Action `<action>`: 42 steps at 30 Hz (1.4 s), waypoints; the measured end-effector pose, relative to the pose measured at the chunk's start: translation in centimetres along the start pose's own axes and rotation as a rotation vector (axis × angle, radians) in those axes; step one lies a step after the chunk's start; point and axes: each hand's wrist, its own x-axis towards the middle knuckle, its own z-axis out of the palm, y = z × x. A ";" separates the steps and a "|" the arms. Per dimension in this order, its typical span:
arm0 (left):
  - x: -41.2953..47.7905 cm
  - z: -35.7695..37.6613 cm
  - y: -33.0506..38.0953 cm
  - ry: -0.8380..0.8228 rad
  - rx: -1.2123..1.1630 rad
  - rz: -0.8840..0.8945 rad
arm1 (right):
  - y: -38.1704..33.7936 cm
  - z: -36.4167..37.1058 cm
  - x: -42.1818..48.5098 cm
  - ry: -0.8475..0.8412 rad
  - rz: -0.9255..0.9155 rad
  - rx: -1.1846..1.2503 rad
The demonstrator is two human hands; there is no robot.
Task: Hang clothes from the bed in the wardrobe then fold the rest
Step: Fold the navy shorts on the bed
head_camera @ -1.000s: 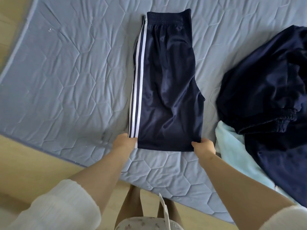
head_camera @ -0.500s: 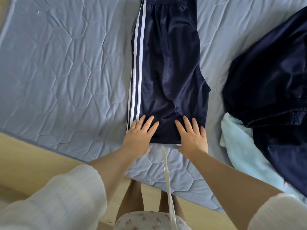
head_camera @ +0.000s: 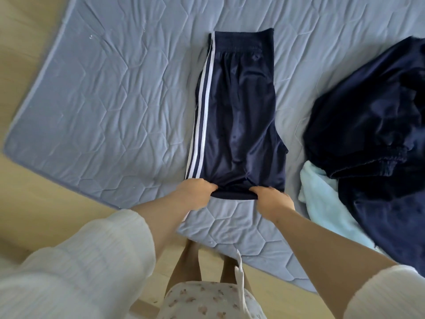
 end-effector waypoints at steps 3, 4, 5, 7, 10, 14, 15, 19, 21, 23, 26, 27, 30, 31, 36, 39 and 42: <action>-2.7 -0.7 0.6 -0.135 -0.097 -0.020 | -0.6 0.2 -2.9 -0.139 0.008 -0.003; -3.8 -0.9 0.8 -0.176 -0.125 -0.022 | -0.8 0.5 -3.9 -0.180 0.004 -0.005; -4.8 -0.9 1.2 -0.222 -0.142 -0.018 | -0.9 0.7 -4.9 -0.219 -0.006 -0.012; -6.6 -0.6 1.8 -0.328 -0.160 -0.022 | -1.1 1.4 -7.0 -0.295 -0.033 -0.039; -8.8 -0.6 2.5 -0.484 -0.256 -0.102 | -1.3 1.7 -9.6 -0.400 -0.058 -0.066; -10.0 -4.3 2.9 -0.485 -0.278 -0.105 | -1.6 -0.8 -10.1 -0.356 -0.043 -0.021; -9.7 -5.4 2.9 -0.446 -0.291 -0.106 | -1.6 -1.8 -9.8 -0.319 -0.025 -0.012; -7.3 -10.0 2.0 -0.267 -0.221 -0.069 | -1.8 -7.1 -8.0 -0.148 0.047 0.025; -6.0 -12.8 1.5 -0.159 -0.127 -0.034 | -1.8 -9.8 -6.9 -0.021 0.067 0.050; -4.7 -15.4 0.9 -0.025 -0.022 -0.024 | -2.1 -12.0 -5.8 0.120 0.073 0.040; -2.6 -18.3 -0.1 0.217 0.101 -0.061 | -2.5 -14.6 -3.6 0.337 0.080 0.031; -1.8 -19.0 -0.4 0.296 0.111 -0.071 | -2.6 -15.3 -2.8 0.411 0.085 0.026; 0.6 -20.2 -0.9 0.509 0.114 -0.107 | -2.8 -16.6 -0.8 0.596 0.098 0.024; 1.3 -20.1 -1.1 0.558 0.119 -0.122 | -2.7 -16.7 -0.2 0.625 0.107 0.031; 2.9 -16.1 -0.9 0.553 0.007 -0.227 | -2.4 -14.9 1.6 0.567 0.162 0.155; 3.9 -12.0 -1.3 0.515 -0.036 -0.250 | -1.8 -12.5 3.4 0.439 0.231 0.279; 5.0 -9.0 -2.0 0.472 -0.095 -0.302 | -1.2 -10.1 5.5 0.312 0.272 0.379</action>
